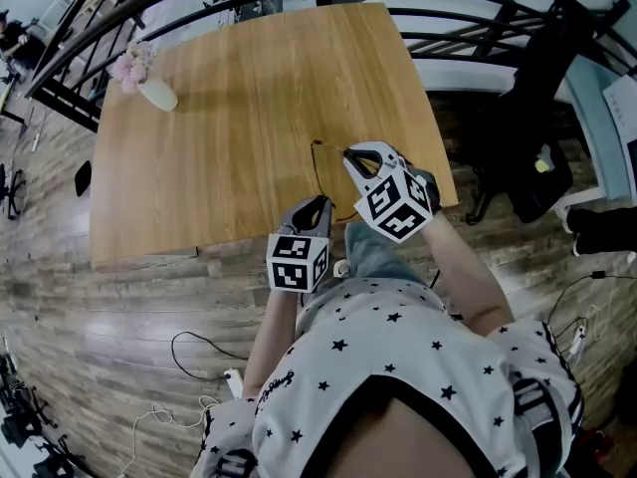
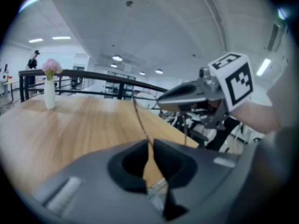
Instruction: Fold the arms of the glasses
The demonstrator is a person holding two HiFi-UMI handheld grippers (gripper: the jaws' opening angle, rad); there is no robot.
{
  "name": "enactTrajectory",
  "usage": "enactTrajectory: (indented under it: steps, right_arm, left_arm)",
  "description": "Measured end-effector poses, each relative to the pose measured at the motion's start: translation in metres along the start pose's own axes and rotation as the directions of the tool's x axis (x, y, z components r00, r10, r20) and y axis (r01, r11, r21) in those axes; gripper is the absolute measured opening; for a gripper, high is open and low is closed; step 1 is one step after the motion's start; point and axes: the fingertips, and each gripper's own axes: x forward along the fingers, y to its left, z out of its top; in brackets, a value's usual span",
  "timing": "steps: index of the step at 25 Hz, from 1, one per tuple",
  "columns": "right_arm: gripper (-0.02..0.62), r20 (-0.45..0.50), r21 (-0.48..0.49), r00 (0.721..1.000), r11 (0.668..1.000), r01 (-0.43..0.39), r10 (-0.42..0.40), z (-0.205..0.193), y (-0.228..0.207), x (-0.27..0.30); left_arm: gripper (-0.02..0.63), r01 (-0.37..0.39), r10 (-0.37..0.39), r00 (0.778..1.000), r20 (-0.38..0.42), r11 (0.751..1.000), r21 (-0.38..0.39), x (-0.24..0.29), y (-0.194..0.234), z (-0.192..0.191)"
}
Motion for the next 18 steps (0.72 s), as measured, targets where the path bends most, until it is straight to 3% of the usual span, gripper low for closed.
enactTrajectory:
  steps: [18]
  right_arm:
    - [0.032,0.022,0.033,0.999,0.999,-0.026,0.025,0.005,0.005,0.002]
  left_arm:
    - [0.032,0.074,-0.074,0.997,0.002,0.995,0.074,0.015,-0.025,0.011]
